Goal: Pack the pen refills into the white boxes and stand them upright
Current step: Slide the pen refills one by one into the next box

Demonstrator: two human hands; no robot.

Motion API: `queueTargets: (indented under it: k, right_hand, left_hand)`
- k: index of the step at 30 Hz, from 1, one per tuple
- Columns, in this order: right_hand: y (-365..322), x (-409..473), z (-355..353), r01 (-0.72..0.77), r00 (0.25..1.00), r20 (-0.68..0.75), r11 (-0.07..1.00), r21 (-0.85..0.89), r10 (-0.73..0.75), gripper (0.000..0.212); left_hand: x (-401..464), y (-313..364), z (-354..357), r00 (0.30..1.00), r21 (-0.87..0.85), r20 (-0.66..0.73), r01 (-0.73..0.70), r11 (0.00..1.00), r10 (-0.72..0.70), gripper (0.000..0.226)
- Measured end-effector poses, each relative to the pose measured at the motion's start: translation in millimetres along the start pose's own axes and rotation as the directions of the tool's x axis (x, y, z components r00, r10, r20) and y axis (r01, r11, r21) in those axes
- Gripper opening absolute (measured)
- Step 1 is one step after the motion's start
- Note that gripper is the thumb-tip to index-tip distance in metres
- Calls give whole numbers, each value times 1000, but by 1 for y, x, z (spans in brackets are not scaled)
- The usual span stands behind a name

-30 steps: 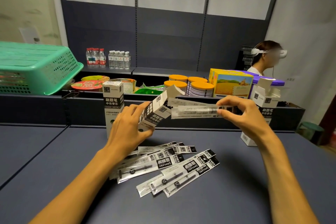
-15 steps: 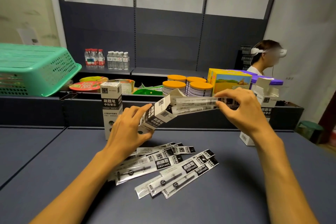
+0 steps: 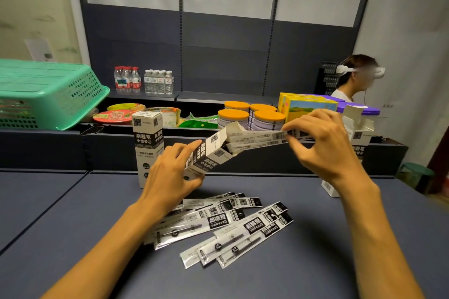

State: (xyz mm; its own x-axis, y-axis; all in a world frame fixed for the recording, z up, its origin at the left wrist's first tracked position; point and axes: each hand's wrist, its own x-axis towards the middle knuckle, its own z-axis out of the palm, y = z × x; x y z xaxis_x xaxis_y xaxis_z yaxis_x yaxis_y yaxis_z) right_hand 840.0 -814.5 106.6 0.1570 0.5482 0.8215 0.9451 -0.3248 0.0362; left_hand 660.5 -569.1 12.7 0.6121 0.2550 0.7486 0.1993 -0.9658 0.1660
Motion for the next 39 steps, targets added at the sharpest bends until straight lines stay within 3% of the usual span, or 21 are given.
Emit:
queueTargets:
  k: [11,17,23,29,34,39]
  right_hand:
    - [-11,1,9,35,997,65,998,-50,-32,22]
    - [-23,3,24,141,984,126,985,-101,-128,16]
    - [-17,4,17,95,993,83,987,-130,-84,21]
    - [-39,1,37,223,968,146,969,-105,-207,30]
    - [-27,-1,33,129,991,39,991,-44,-127,39]
    - [-20,-2,32,74,997,34,996,44,-75,20]
  left_hand:
    - [0,2,3,999,3,38,-24,1000,24,82]
    - [-1,5,5,998,2,42,-47,999,47,83]
    - [-1,5,5,998,4,42,-42,999,42,82]
    - [-2,7,6,996,2,57,-65,998,65,83]
    - [-2,6,5,998,-1,47,-51,999,51,83]
    - [-2,8,5,997,-1,47,-58,998,58,82]
